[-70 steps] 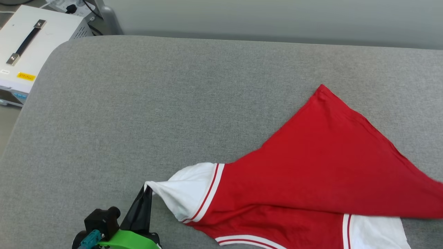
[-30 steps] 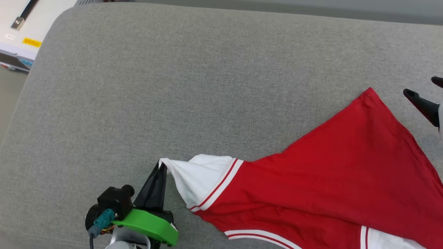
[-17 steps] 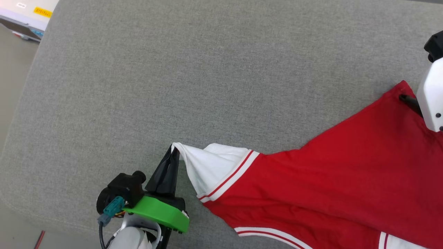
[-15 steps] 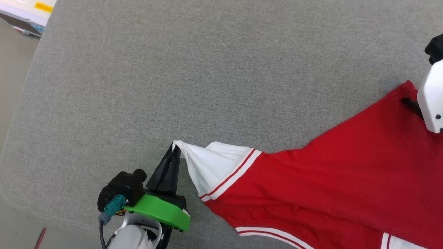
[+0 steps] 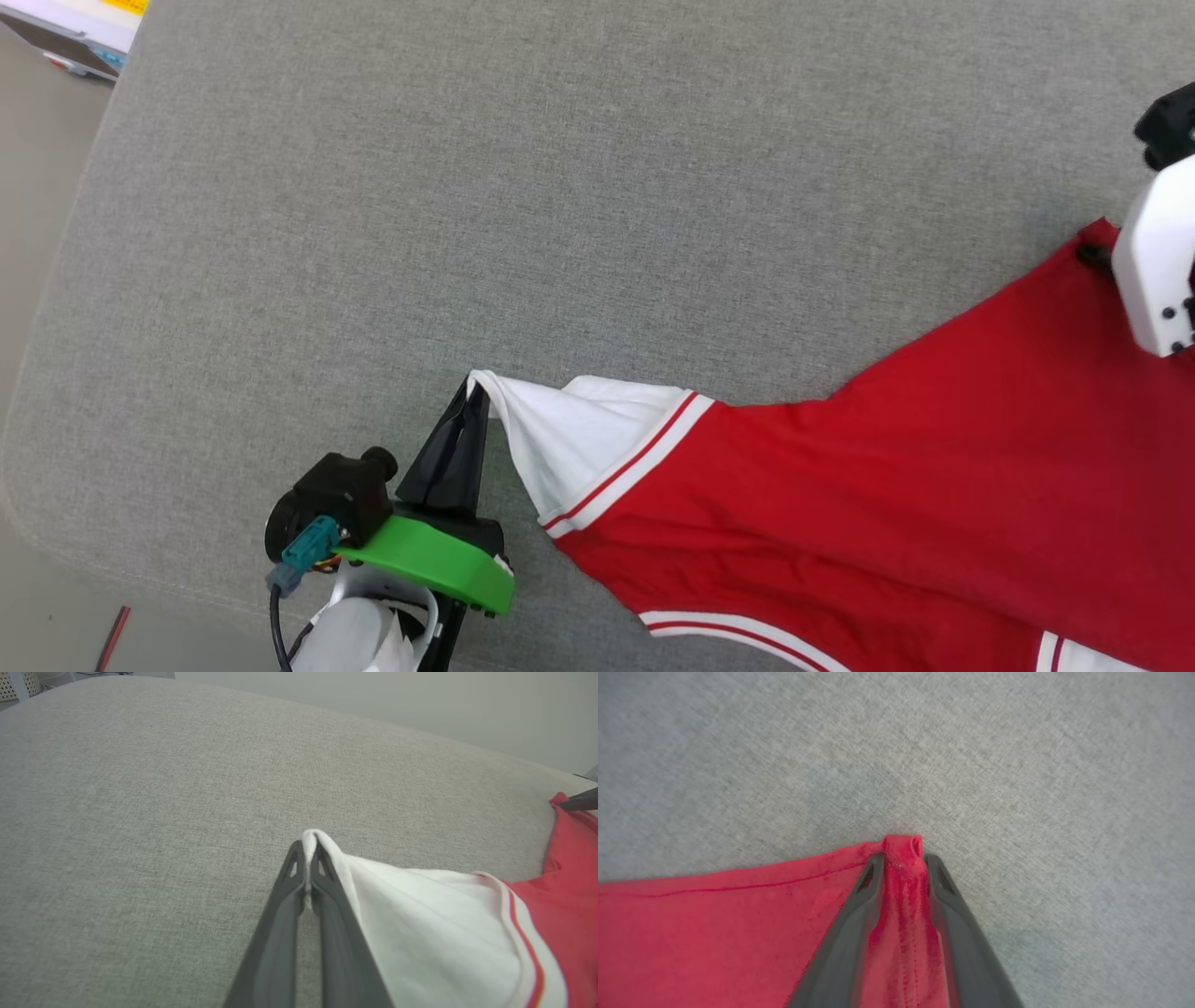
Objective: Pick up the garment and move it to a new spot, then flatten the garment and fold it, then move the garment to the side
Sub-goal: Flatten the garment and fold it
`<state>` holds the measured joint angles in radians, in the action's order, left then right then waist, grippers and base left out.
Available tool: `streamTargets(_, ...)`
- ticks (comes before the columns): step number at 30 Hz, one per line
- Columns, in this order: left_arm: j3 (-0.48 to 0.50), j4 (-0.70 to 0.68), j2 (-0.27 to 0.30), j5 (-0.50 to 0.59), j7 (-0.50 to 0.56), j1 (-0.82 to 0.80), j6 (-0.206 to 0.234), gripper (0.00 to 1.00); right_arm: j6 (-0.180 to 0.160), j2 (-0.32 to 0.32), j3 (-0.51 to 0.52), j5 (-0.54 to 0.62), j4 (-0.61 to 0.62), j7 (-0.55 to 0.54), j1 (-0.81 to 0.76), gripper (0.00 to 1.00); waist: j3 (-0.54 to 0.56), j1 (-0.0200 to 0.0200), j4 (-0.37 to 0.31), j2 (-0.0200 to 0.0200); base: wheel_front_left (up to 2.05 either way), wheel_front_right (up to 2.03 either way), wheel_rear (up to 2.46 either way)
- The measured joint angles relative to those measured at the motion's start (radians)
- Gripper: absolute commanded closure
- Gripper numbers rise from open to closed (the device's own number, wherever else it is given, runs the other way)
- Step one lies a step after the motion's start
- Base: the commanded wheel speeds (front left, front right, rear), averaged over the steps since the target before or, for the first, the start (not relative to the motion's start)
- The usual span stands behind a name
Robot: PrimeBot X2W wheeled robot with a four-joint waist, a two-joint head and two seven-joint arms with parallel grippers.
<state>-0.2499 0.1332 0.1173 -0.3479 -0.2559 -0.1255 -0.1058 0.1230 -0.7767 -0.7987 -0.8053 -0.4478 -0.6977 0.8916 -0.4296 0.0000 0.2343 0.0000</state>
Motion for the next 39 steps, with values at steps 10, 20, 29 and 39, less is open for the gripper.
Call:
streamTargets(10, 0.035, 0.002, 0.007, 0.015, 0.000, 0.004, -0.006, 1.00, 0.008, 0.001, -0.038, -0.042, -0.008, 0.239, 0.001, 1.00, 0.074, 0.0000, -0.023, 0.0000, 0.00, 0.00, 0.00)
streamTargets(20, 0.087, -0.058, 0.080, 0.030, 0.001, -0.017, -0.012, 1.00, 0.008, -0.050, 0.004, -0.077, 0.086, 0.413, -0.030, 1.00, 0.178, 0.0000, -0.072, 0.0000, 0.00, 0.00, 0.00)
streamTargets(29, 0.090, -0.166, 0.183, 0.031, 0.082, -0.235, -0.015, 1.00, 0.008, -0.058, 0.103, -0.087, 0.195, 0.486, -0.041, 1.00, 0.245, 0.0000, -0.137, 0.0000, 0.00, 0.00, 0.00)
streamTargets(39, 0.018, -0.189, 0.265, -0.002, 0.179, -0.579, -0.022, 1.00, 0.008, -0.054, 0.275, -0.047, 0.271, 0.518, -0.017, 1.00, 0.266, 0.0000, -0.198, 0.0000, 0.00, 0.00, 0.00)
